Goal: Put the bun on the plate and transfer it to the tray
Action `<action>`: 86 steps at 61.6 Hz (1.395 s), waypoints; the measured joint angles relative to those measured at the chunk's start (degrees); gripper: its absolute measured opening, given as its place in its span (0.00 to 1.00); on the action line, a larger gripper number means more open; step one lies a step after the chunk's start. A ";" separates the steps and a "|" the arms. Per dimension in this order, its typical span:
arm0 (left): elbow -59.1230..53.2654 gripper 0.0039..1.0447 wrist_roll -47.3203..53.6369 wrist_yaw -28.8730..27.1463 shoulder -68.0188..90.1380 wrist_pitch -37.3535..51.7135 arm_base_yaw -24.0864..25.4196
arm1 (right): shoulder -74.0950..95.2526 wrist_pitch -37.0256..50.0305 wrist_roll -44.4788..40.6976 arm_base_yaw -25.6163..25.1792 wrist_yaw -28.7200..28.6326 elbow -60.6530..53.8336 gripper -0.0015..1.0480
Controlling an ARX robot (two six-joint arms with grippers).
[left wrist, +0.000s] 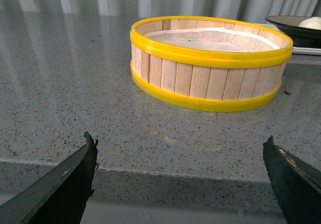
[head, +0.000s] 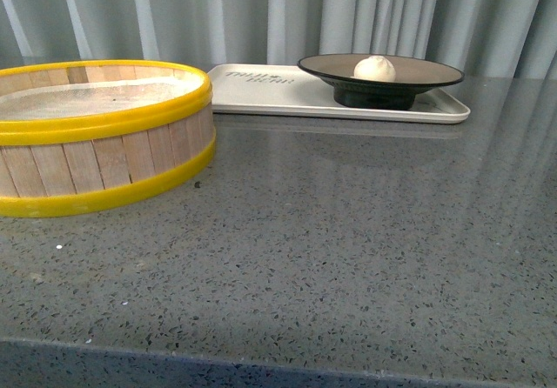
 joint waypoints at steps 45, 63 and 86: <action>0.00 0.94 0.00 -0.02 -0.02 0.00 0.00 | -12.87 -13.00 0.20 3.54 1.36 0.04 0.02; 0.00 0.94 0.00 -0.02 -0.02 0.00 0.00 | -12.87 -13.00 0.20 3.54 1.36 0.04 0.27; 0.00 0.94 0.00 -0.02 -0.02 0.00 0.00 | -12.87 -13.00 0.35 3.54 1.36 0.04 0.94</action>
